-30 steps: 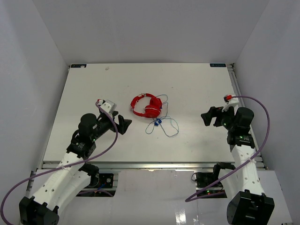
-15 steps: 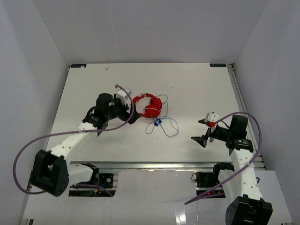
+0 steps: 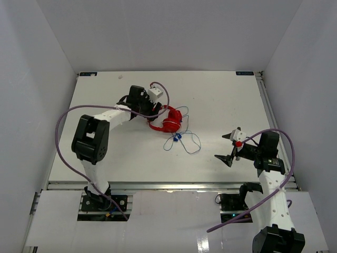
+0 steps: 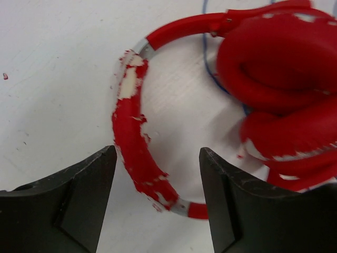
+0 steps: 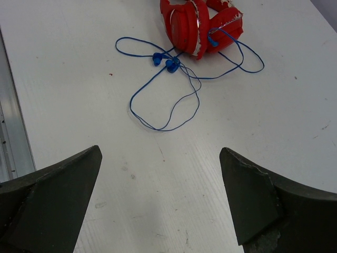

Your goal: Wrap the headphones

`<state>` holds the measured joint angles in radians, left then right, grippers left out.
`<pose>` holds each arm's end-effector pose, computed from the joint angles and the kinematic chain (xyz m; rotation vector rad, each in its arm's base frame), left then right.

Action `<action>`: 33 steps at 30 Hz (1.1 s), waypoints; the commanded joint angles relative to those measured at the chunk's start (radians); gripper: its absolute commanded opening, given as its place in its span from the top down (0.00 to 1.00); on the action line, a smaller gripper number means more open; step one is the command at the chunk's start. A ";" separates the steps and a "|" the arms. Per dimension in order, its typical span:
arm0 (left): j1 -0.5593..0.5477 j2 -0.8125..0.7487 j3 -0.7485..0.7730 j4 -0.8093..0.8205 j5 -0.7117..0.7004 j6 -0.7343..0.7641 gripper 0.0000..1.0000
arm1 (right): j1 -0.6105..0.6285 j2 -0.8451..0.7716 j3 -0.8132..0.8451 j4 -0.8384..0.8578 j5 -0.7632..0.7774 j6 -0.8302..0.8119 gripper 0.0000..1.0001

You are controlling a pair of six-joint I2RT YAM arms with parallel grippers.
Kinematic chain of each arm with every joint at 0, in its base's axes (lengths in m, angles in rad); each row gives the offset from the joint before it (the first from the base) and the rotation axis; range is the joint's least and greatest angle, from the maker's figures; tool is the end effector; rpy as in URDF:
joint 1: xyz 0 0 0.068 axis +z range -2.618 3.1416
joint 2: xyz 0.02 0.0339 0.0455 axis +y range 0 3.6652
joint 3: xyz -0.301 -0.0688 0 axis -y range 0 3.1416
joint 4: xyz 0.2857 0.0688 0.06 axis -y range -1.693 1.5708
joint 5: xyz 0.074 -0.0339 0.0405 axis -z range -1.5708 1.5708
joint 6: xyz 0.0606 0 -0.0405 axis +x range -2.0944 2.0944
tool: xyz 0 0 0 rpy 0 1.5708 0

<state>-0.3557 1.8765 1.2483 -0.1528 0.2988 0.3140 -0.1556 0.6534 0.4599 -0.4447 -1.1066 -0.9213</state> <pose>0.4350 -0.1806 0.1883 0.9051 2.1558 -0.3714 0.1607 0.0296 0.2402 -1.1812 1.4481 0.4857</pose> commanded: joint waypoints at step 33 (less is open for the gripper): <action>-0.042 0.439 0.416 -0.455 -0.164 0.163 0.78 | 0.011 -0.015 0.034 -0.035 -0.022 -0.034 0.00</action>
<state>-0.3780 2.2356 1.7195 -0.4980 0.2068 0.4669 -0.1482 0.6531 0.4603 -0.4728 -1.1141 -0.9480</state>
